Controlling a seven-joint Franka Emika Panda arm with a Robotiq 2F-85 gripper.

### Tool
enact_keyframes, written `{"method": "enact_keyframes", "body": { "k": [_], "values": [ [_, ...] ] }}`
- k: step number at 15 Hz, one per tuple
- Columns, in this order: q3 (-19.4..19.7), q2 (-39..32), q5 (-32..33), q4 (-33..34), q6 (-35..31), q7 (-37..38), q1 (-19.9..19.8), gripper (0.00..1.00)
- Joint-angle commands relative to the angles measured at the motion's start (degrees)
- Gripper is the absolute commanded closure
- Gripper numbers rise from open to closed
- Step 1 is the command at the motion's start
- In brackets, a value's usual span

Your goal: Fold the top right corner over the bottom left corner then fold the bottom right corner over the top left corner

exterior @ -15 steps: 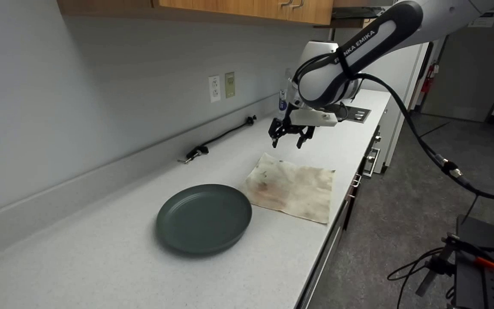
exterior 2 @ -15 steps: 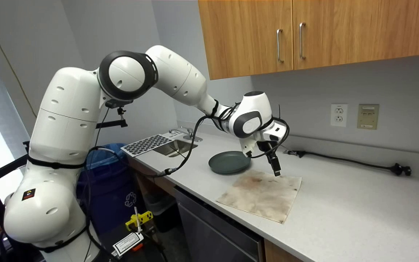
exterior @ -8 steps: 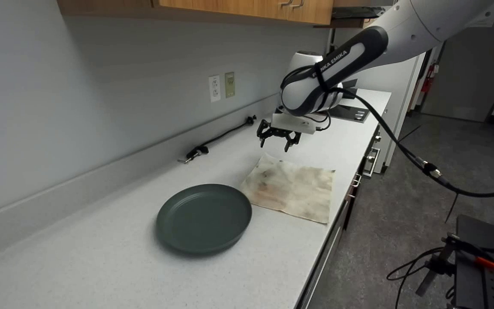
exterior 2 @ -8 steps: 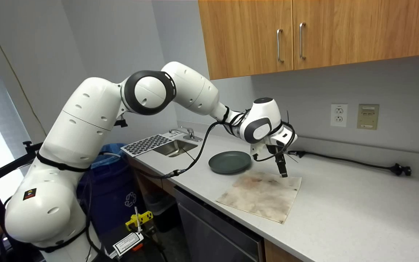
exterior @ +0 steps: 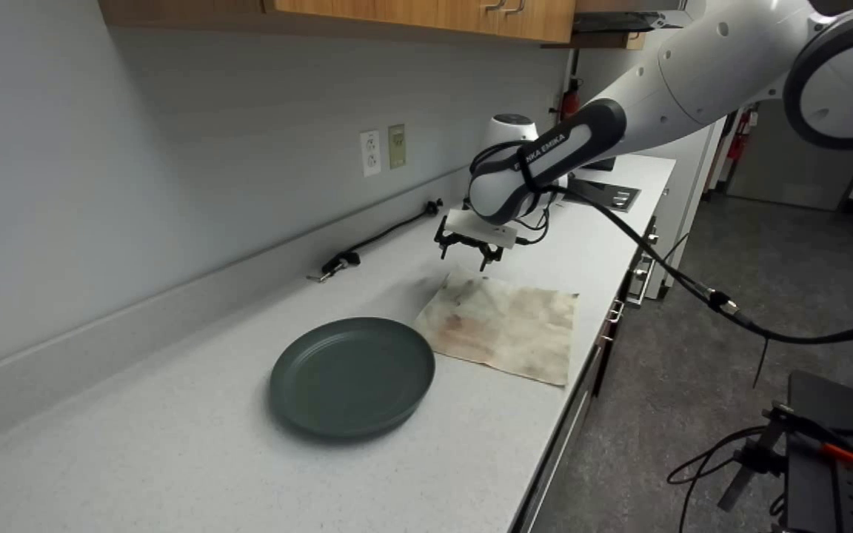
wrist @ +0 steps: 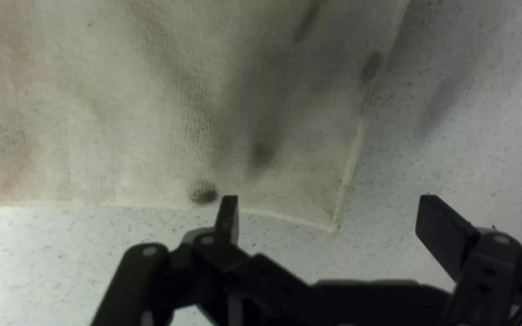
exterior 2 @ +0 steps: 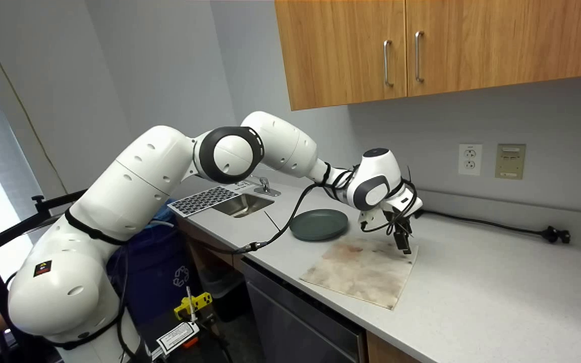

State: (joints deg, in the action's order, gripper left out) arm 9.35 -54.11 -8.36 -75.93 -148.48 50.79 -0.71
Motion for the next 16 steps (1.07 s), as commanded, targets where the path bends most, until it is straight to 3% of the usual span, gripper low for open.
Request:
{"method": "enact_keyframes", "body": {
  "k": [1,8,9,11,16],
  "values": [
    [1.4,-6.2,-0.5,9.2,2.0,4.2,0.3,0.0],
    [1.6,-11.6,0.0,16.6,3.9,9.0,-0.2,0.02],
    [1.6,-12.1,0.1,17.3,4.2,9.5,-0.3,0.26],
    [1.7,-12.8,0.3,18.8,5.0,10.4,-0.4,0.28],
    [1.9,-13.7,0.7,21.1,6.5,12.4,-0.7,0.66]
  ]
}}
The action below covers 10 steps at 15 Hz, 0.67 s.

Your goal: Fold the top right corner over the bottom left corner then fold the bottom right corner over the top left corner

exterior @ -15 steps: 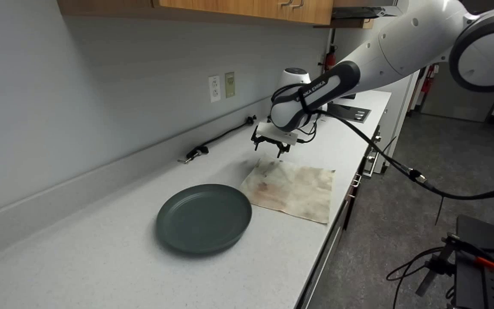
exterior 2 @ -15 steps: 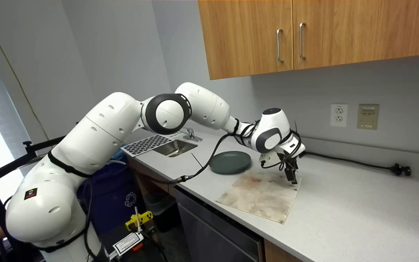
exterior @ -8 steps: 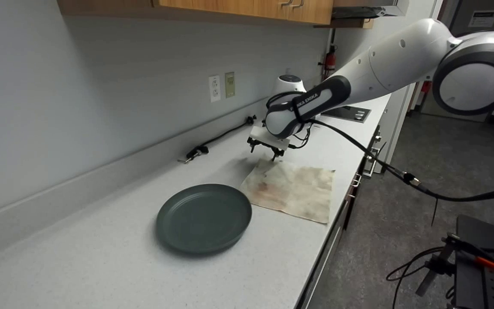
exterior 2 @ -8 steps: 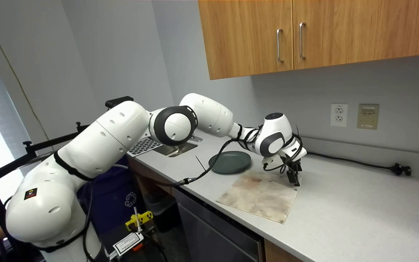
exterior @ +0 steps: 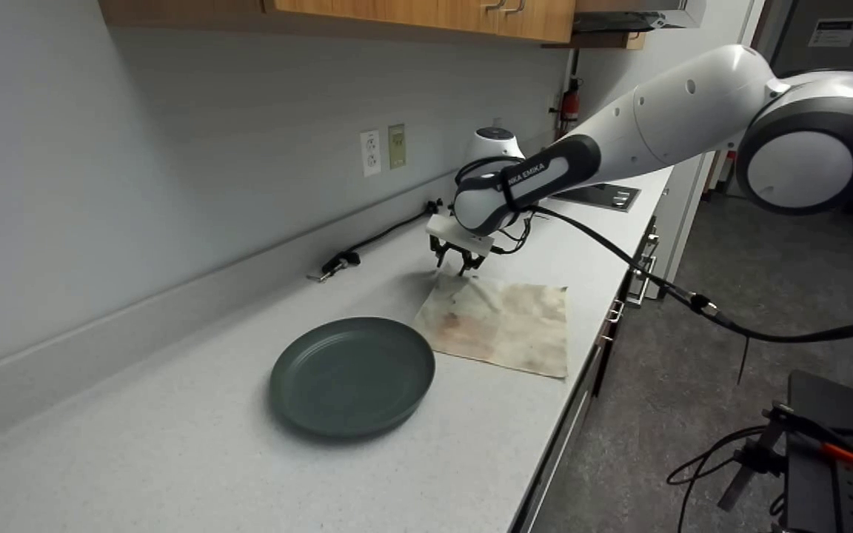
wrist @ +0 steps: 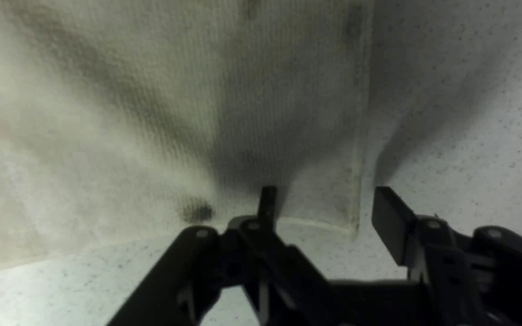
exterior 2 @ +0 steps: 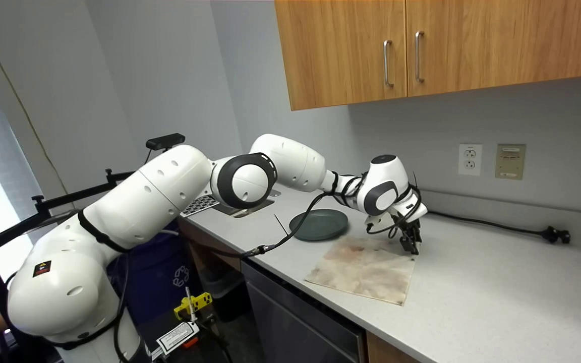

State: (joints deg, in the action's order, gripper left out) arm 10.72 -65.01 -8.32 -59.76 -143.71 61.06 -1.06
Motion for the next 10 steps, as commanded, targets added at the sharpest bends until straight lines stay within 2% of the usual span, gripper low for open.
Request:
{"method": "enact_keyframes", "body": {
  "k": [1,4,5,10],
  "values": [
    [0.6,-2.9,0.7,5.2,1.9,2.5,-0.3,0.74],
    [0.8,-2.8,1.2,5.2,1.7,3.0,-0.1,0.96],
    [1.0,-2.7,1.4,5.2,1.6,3.2,0.0,0.99],
    [4.7,-0.5,6.4,2.3,-0.9,3.2,2.6,1.0]
  ]
}}
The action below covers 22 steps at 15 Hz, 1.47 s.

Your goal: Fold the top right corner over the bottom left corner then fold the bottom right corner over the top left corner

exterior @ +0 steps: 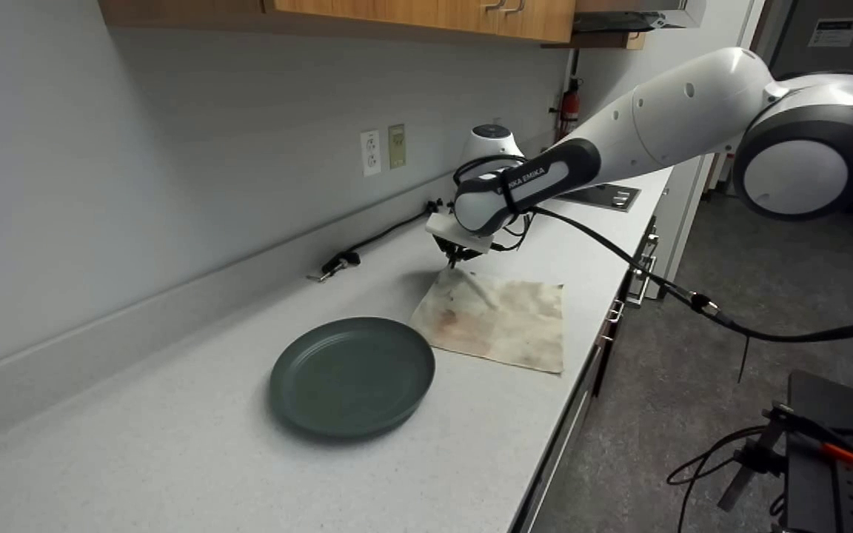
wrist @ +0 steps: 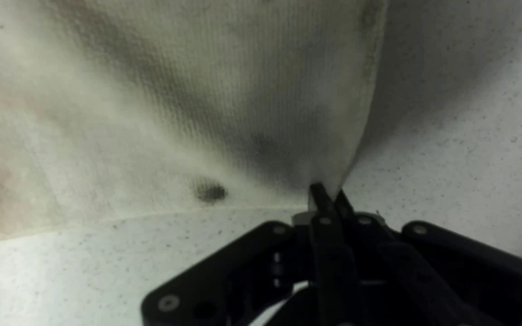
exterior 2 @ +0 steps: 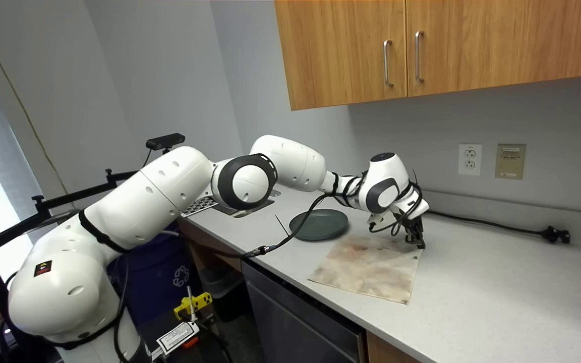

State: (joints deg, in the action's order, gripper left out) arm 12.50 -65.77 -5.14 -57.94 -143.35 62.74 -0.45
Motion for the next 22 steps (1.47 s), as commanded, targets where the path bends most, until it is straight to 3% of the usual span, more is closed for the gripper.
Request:
{"method": "enact_keyframes", "body": {
  "k": [1,6,12,22],
  "values": [
    [4.0,1.3,4.9,-0.6,-2.3,1.5,3.1,1.0],
    [7.2,6.8,10.0,-6.1,-5.7,1.3,7.6,1.0],
    [9.0,18.0,13.7,-19.3,-7.0,1.3,12.1,1.0],
    [7.4,35.0,17.8,-42.5,-6.8,0.9,14.8,1.0]
  ]
}}
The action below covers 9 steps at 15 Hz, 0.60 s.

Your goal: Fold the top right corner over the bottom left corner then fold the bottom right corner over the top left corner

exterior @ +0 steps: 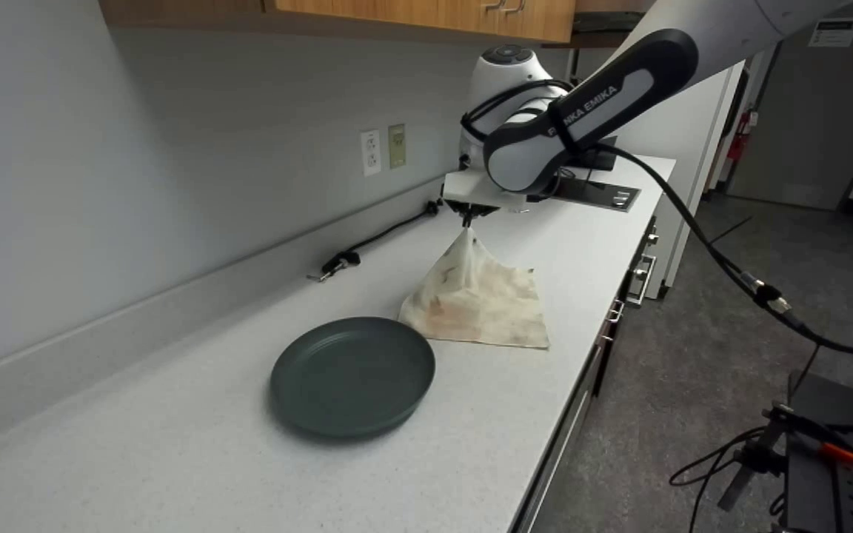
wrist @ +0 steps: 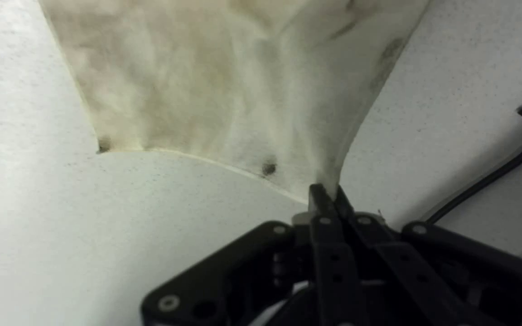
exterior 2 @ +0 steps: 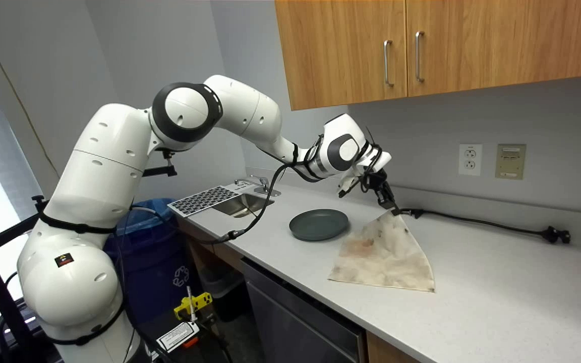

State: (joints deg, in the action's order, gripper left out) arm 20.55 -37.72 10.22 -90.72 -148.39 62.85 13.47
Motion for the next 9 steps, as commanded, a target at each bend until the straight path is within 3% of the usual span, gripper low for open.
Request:
{"method": "enact_keyframes", "body": {
  "k": [1,9],
  "values": [
    [-1.3,8.2,2.7,-11.6,-1.4,0.5,0.7,1.0],
    [-7.4,13.9,0.3,-22.1,0.9,-1.9,-2.0,1.0]
  ]
}}
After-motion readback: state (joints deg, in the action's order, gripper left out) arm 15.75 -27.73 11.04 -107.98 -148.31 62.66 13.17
